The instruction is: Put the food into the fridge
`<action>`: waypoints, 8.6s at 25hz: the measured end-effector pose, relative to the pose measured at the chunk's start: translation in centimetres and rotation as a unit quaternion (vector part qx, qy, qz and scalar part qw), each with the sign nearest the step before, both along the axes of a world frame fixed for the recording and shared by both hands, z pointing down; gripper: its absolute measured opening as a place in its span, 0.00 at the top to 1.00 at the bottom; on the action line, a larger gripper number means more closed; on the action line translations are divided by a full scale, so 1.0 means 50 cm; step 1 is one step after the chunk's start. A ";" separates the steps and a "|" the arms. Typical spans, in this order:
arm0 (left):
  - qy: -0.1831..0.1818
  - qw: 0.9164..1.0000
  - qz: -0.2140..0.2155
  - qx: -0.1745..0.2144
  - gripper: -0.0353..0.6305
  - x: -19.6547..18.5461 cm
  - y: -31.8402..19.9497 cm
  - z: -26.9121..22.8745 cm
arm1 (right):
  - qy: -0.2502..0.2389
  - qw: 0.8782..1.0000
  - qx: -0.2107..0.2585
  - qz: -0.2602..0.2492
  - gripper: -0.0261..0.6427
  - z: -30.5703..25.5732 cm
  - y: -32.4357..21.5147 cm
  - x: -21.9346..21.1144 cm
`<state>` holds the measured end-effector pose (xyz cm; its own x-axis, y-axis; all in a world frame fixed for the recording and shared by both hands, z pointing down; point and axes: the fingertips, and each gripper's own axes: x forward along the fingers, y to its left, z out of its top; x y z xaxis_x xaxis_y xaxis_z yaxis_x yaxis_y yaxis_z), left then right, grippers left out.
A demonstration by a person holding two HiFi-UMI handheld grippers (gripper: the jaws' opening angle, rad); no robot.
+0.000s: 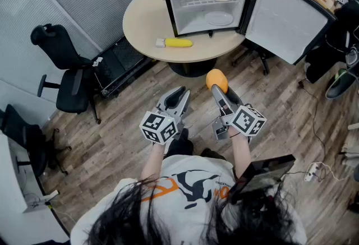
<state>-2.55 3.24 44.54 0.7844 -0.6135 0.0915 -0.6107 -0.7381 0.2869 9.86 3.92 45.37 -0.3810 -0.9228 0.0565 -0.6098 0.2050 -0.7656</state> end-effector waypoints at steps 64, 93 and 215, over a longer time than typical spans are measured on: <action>-0.008 1.000 0.016 -0.005 0.87 0.099 -0.183 0.020 | -0.001 1.000 -0.017 0.015 0.53 0.038 -0.148 0.085; -0.003 0.996 0.080 -0.025 0.87 0.020 -0.582 0.043 | 0.025 0.998 -0.030 0.051 0.53 0.027 -0.563 -0.016; -0.029 0.998 0.054 -0.017 0.87 -0.014 -0.570 0.039 | 0.258 0.965 0.043 -0.015 0.77 -0.019 -0.651 -0.078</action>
